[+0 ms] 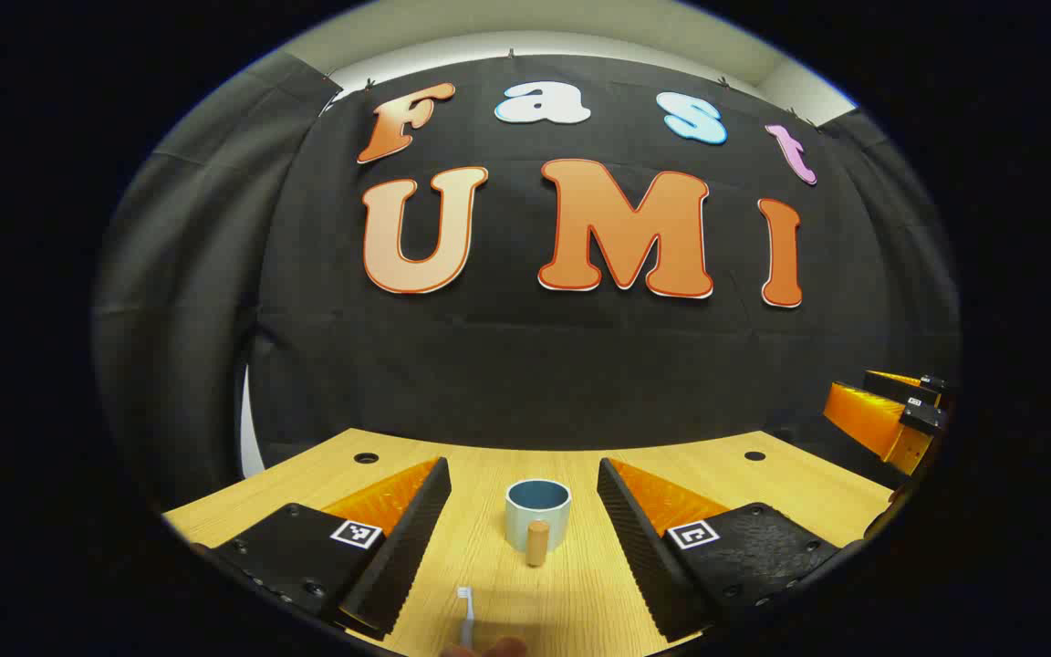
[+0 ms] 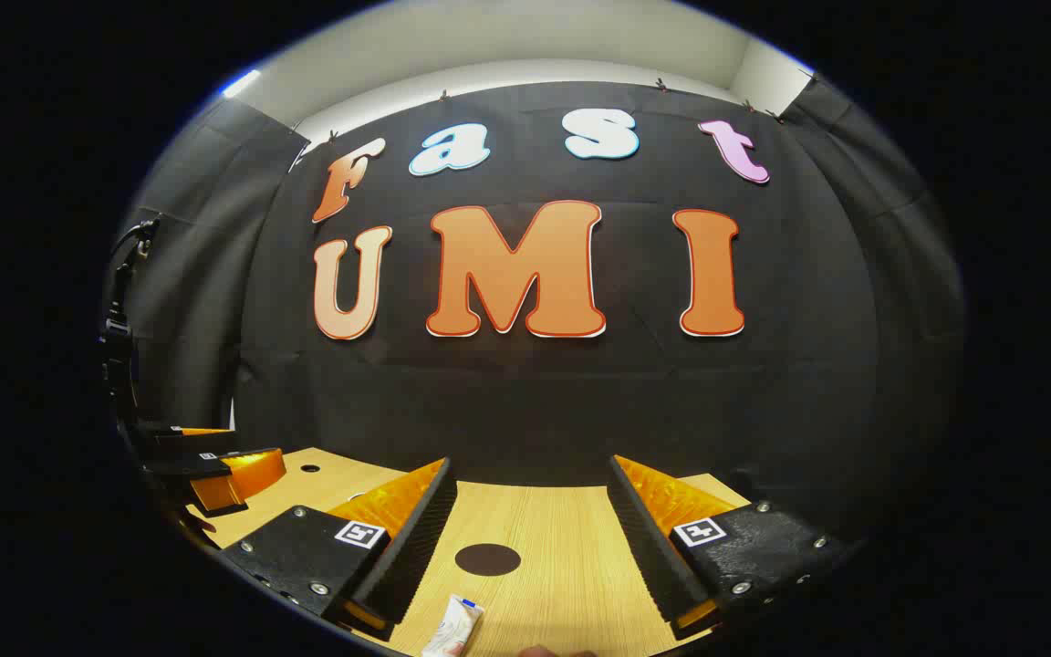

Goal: Put the toothbrush and toothpaste on the desktop into the cup, then pick up the cup and place it on the coaster on the desktop.

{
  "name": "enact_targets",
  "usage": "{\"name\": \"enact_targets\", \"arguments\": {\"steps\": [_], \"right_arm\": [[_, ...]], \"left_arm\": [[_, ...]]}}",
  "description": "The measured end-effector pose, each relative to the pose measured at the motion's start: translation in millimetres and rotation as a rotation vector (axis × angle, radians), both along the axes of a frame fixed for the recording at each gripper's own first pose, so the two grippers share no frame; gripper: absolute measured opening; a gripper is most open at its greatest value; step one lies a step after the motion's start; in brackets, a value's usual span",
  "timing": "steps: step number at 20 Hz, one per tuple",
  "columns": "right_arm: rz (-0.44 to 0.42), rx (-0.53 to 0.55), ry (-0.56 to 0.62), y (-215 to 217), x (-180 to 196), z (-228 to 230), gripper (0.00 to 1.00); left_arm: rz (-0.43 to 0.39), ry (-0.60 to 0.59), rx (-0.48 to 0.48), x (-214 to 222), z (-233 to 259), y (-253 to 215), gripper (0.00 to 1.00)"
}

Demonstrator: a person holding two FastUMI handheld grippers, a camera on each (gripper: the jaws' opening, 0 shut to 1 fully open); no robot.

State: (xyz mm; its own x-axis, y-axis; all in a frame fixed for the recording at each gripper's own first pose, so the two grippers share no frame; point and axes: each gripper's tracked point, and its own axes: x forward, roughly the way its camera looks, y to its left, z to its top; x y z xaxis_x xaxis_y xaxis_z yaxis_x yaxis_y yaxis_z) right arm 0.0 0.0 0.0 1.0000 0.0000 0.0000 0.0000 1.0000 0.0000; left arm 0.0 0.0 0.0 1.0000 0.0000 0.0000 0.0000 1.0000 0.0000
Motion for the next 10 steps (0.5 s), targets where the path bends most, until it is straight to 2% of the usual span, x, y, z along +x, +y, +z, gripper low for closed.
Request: {"name": "enact_targets", "arguments": {"steps": [4,7,10], "right_arm": [[0.010,-0.021,0.006,4,5,-1,0.99],[-0.001,-0.039,-0.004,5,6,5,0.99],[0.003,-0.047,0.003,12,8,8,0.99]], "left_arm": [[-0.024,-0.018,-0.015,8,8,-3,0.97],[-0.082,-0.005,-0.043,20,14,-12,0.97],[-0.044,-0.019,0.017,30,23,-3,0.97]]}}
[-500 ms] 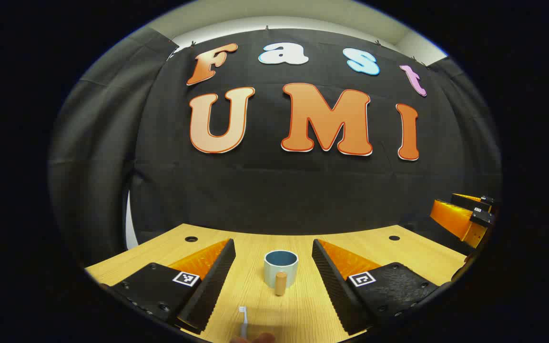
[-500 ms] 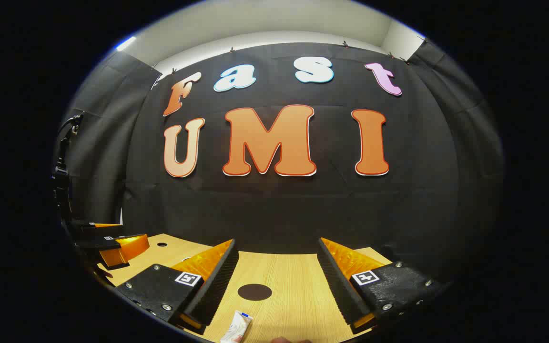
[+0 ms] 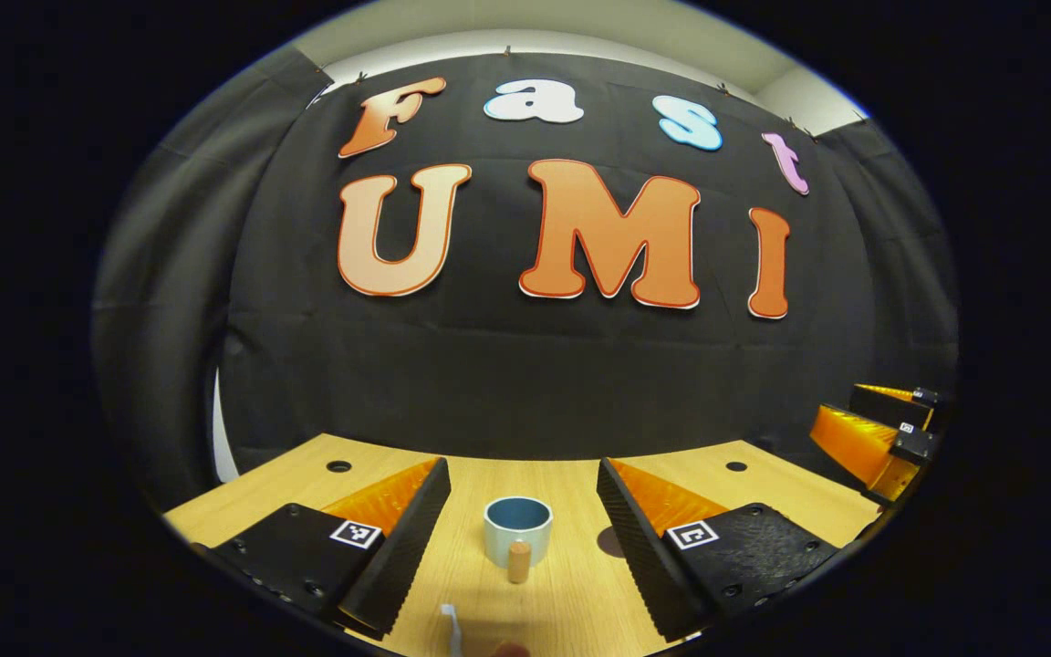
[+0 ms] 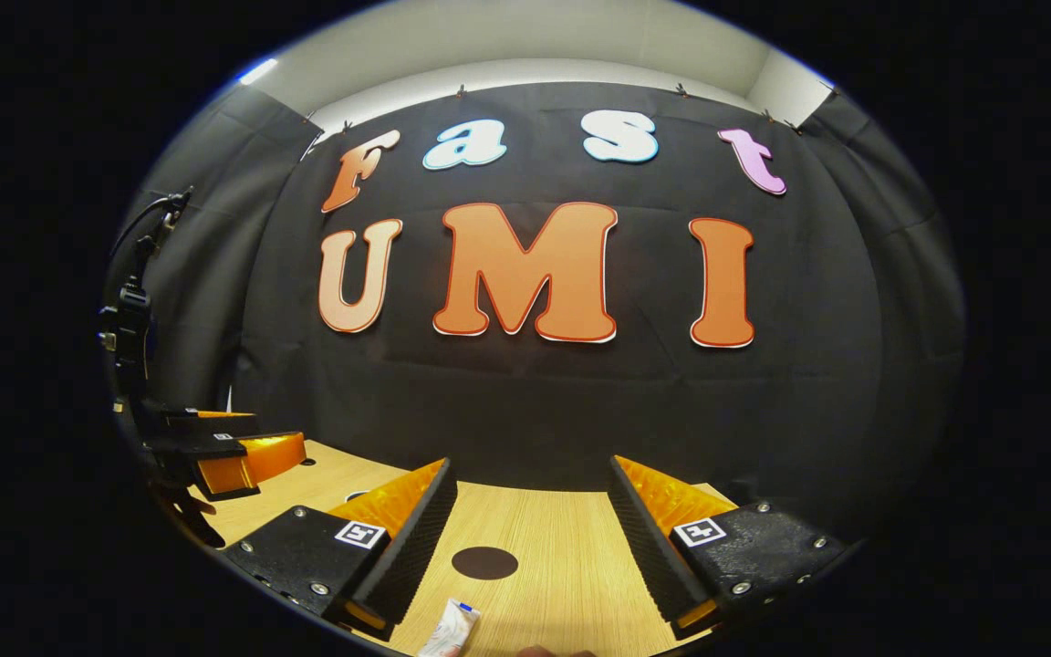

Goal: Put the toothbrush and toothpaste on the desktop into the cup, then pick up the cup and place it on the coaster on the desktop.

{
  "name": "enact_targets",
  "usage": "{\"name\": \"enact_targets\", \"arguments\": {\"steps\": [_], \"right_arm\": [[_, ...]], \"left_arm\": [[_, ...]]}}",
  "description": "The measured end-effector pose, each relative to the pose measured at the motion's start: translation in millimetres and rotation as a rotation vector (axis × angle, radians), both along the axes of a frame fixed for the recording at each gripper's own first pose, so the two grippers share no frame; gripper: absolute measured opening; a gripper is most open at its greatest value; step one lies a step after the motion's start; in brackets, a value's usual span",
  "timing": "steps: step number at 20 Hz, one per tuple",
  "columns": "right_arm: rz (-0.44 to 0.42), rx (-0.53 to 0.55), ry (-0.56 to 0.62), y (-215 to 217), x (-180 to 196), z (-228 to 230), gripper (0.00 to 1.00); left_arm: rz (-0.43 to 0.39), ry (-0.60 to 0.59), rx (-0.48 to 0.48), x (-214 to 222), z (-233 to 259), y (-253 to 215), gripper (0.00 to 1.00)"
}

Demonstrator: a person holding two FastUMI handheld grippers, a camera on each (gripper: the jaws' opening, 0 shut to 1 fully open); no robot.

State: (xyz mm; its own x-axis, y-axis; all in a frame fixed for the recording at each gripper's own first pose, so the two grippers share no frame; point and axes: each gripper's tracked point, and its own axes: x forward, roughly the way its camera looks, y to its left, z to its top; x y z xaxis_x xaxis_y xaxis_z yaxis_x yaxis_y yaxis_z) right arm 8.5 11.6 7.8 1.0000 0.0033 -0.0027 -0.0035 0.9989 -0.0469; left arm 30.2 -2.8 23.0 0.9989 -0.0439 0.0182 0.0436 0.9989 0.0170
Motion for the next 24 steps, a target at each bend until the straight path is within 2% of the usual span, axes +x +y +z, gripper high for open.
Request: {"name": "enact_targets", "arguments": {"steps": [7,11,16,19,24], "right_arm": [[0.025,0.030,0.020,29,8,-4,0.99],[0.032,0.014,0.039,31,9,-8,0.99],[0.027,-0.022,0.205,32,8,-57,1.00],[0.015,-0.007,0.290,31,3,-79,0.99],[0.036,0.014,0.484,39,-13,-132,0.99]], "left_arm": [[-0.007,-0.034,-0.025,10,9,5,0.97],[-0.022,-0.010,-0.002,15,9,7,0.97],[-0.040,0.082,0.031,17,-14,11,0.97],[0.025,0.180,0.096,17,-44,30,0.98],[0.077,0.348,0.174,5,-86,52,0.99]]}}
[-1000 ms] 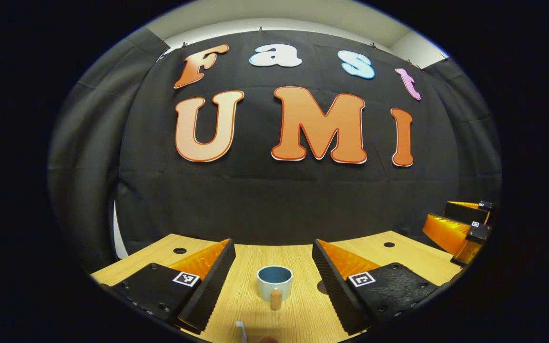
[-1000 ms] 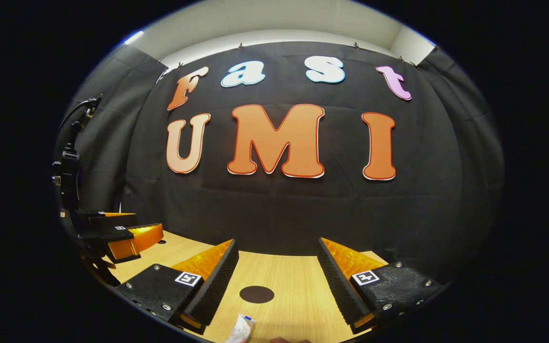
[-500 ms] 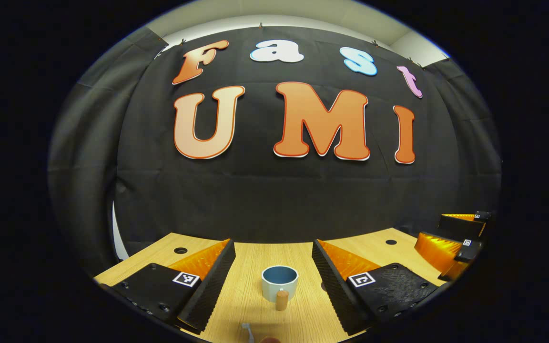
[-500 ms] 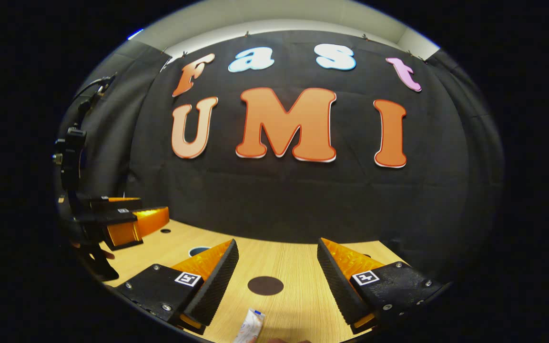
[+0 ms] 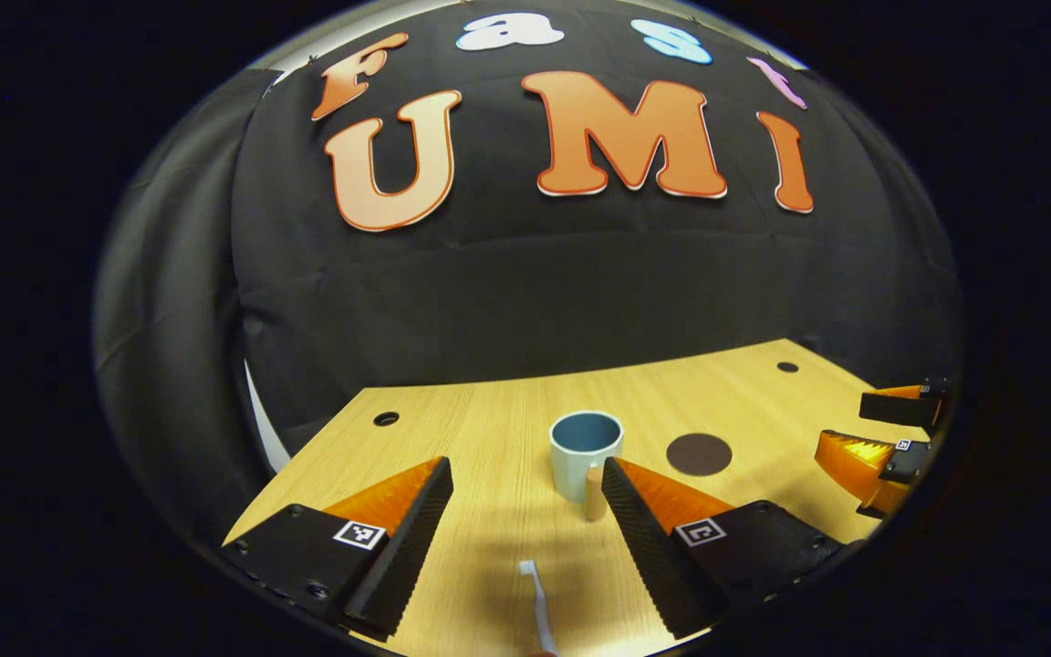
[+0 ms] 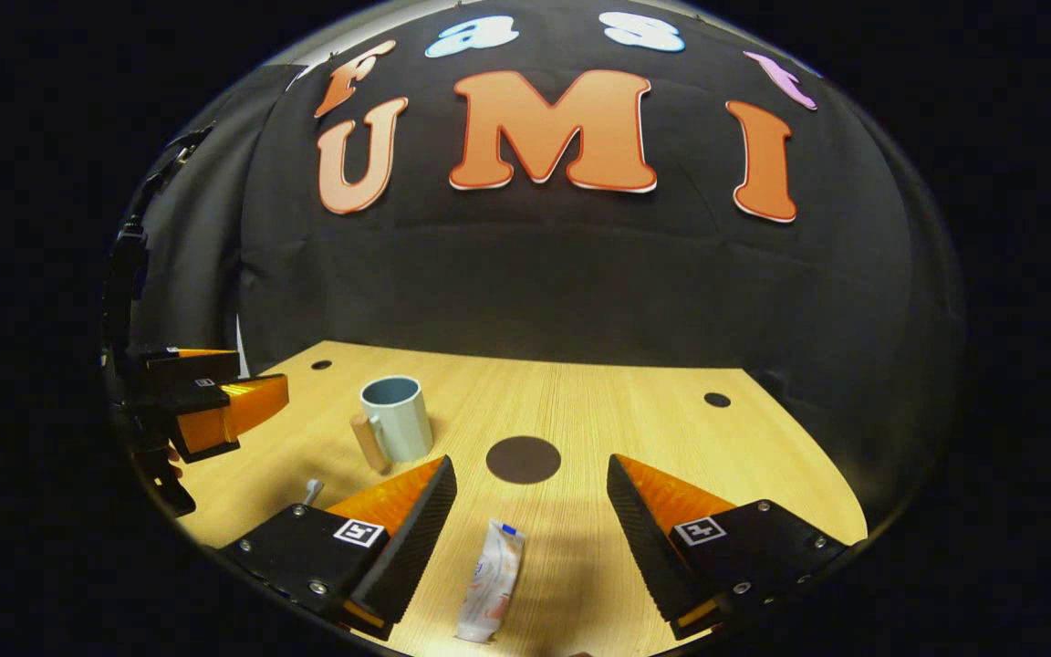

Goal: Put the toothbrush and toothpaste on the desktop into the cup, then pick up the cup and place it on the coaster on the desktop.

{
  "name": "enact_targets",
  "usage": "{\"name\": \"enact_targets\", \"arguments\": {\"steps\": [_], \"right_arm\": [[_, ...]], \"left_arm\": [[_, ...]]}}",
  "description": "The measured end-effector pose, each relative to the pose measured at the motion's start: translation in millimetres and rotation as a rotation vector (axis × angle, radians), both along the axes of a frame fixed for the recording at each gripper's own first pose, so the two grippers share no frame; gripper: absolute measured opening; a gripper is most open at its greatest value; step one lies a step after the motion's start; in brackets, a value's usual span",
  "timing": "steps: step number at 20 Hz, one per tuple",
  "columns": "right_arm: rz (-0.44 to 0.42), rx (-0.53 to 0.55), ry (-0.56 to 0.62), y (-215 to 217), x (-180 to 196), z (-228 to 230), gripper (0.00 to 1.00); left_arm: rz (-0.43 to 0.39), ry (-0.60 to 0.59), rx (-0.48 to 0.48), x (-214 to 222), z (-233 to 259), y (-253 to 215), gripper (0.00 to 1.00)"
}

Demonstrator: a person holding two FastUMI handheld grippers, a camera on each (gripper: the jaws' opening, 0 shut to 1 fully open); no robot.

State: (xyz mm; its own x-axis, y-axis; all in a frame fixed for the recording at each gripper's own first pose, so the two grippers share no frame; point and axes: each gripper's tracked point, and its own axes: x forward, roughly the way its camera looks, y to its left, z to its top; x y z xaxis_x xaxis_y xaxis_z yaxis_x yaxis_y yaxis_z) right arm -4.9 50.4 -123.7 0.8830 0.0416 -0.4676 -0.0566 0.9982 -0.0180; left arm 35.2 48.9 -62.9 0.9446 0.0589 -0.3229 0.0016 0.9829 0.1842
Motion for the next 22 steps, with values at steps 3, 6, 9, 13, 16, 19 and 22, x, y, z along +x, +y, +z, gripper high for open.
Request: {"name": "enact_targets", "arguments": {"steps": [3,6,9,13,16,19,22], "right_arm": [[0.021,0.024,0.073,9,-7,-20,1.00],[0.031,0.005,0.134,13,-9,-37,0.97],[0.048,-0.002,0.180,19,-17,-54,0.94],[0.053,-0.014,0.255,24,-25,-82,0.94],[0.055,0.001,0.307,29,-31,-101,0.89],[0.040,0.006,0.350,28,-35,-116,0.83],[0.023,0.078,0.415,32,-43,-131,0.76]], "left_arm": [[0.024,0.132,0.055,-4,-29,13,0.99],[0.000,0.254,0.016,-21,-67,4,0.98],[0.030,0.362,-0.004,-35,-90,4,0.94],[0.038,0.432,0.025,-45,-125,0,0.93],[0.060,0.489,-0.016,-52,-139,5,0.86],[0.091,0.548,-0.079,-60,-162,2,0.71],[0.079,0.577,-0.125,-61,-167,-4,0.60]]}}
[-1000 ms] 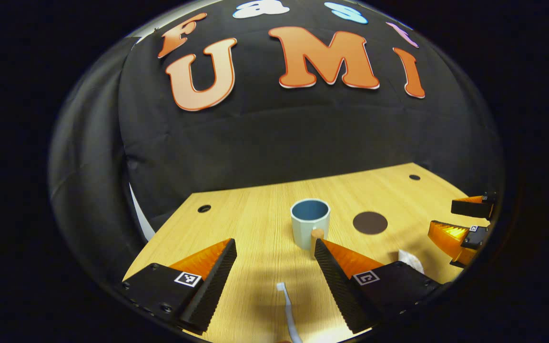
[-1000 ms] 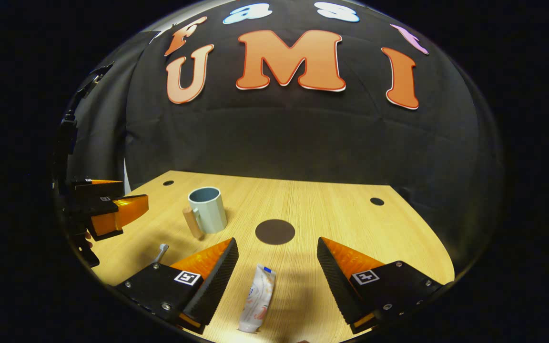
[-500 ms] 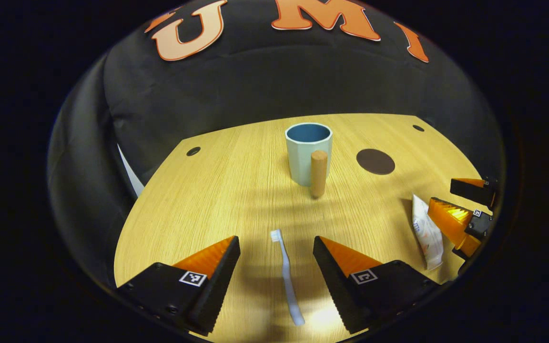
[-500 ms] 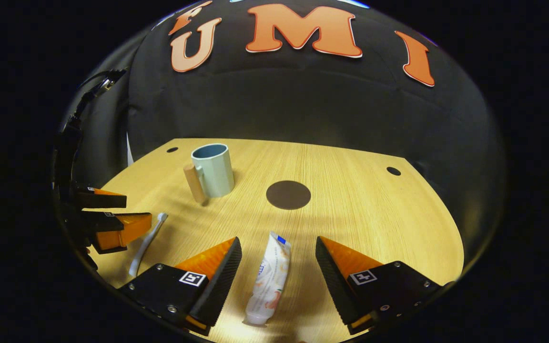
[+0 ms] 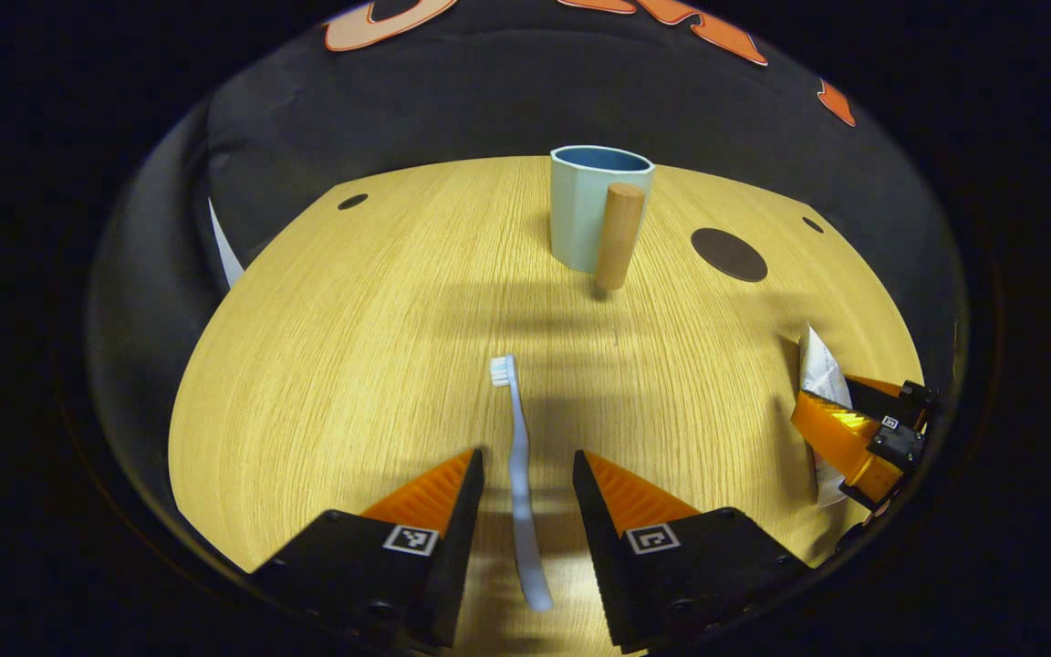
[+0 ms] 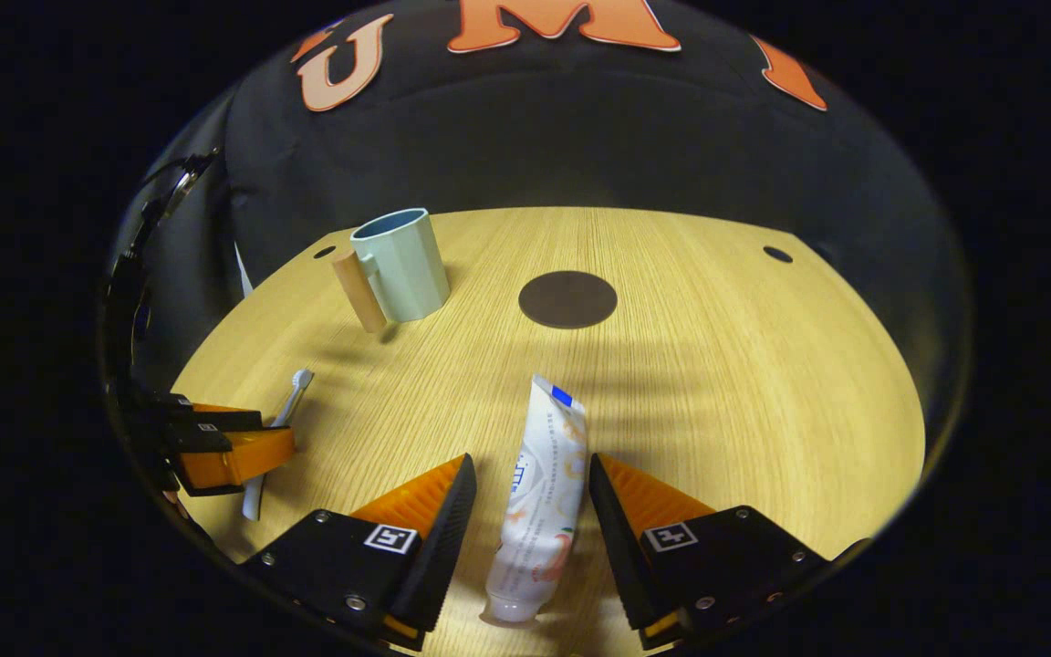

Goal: Put the toothbrush and toothpaste on the desktop into the cup, then pick up the cup and place it on the coaster on the desktop.

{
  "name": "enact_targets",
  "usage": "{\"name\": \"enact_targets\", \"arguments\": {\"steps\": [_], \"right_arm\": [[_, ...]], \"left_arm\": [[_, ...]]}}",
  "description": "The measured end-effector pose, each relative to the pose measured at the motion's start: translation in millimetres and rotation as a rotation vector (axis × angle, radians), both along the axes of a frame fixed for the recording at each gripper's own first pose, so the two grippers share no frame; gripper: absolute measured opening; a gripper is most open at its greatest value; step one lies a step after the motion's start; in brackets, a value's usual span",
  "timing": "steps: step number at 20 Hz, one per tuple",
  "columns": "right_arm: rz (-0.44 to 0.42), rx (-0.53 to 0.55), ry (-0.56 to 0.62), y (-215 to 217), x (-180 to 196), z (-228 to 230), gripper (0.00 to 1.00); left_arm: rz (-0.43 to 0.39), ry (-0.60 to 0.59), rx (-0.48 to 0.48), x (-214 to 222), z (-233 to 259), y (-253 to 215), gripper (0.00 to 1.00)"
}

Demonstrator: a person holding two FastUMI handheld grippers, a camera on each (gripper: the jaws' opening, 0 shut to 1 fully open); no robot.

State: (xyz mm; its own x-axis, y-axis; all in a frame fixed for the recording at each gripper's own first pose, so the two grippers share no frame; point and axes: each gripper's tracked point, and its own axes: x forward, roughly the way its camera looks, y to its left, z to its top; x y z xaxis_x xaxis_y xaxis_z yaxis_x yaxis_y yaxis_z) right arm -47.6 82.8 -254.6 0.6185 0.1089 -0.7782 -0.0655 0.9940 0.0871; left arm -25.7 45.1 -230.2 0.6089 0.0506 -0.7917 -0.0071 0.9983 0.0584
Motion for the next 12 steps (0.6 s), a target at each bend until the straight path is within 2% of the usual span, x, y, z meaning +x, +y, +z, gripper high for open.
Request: {"name": "enact_targets", "arguments": {"steps": [2,4,5,6,8,12], "right_arm": [[-0.013,0.006,-0.006,-1,3,2,0.67],[-0.012,0.027,-0.009,0,4,3,0.43],[-0.019,0.040,-0.011,4,4,6,0.40],[-0.023,0.047,-0.012,9,5,3,0.23],[-0.013,0.050,-0.029,10,7,6,0.14],[-0.003,0.051,-0.049,11,11,9,0.08]], "left_arm": [[0.011,0.009,0.004,-2,-3,1,0.46],[0.022,0.026,-0.041,-4,-3,-6,0.34],[0.030,0.035,-0.054,-3,-1,-6,0.19],[0.035,0.039,-0.063,-1,1,-6,0.17],[0.017,0.042,-0.072,2,2,-9,0.16],[-0.025,0.026,-0.069,4,4,-10,0.07]]}}
